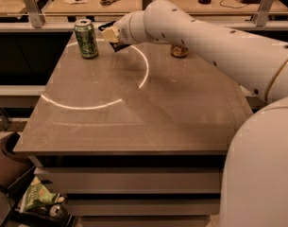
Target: Move rxbar chocolate near green can
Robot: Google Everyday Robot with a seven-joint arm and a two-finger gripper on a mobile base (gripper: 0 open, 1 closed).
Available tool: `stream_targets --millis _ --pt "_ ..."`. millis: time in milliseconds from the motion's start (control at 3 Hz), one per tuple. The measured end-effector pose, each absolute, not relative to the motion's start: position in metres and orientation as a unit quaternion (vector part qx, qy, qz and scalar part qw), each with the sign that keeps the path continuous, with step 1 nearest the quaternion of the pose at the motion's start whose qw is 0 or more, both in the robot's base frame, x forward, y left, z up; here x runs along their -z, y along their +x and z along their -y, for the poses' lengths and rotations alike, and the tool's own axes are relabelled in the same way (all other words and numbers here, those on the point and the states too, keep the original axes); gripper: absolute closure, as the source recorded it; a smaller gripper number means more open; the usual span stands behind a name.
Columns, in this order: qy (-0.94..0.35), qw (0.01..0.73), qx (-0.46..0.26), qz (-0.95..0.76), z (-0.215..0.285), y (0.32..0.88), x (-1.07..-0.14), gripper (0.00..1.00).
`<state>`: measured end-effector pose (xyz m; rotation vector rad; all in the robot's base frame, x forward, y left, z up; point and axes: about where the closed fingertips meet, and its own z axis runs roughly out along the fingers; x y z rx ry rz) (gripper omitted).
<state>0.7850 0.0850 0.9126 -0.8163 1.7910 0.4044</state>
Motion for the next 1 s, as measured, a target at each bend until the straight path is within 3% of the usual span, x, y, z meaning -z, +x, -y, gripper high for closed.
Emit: stream_targets --millis 333,667,1000 --pt "-0.344 0.536 -0.171 -0.752 -0.0868 0.7846 -0.9121 0.13" --pt "-0.345 0.535 -0.172 -0.752 -0.0887 0.7842 -0.9117 0.0" --pt "-0.345 0.535 -0.172 -0.752 -0.0888 0.7842 -0.9117 0.0"
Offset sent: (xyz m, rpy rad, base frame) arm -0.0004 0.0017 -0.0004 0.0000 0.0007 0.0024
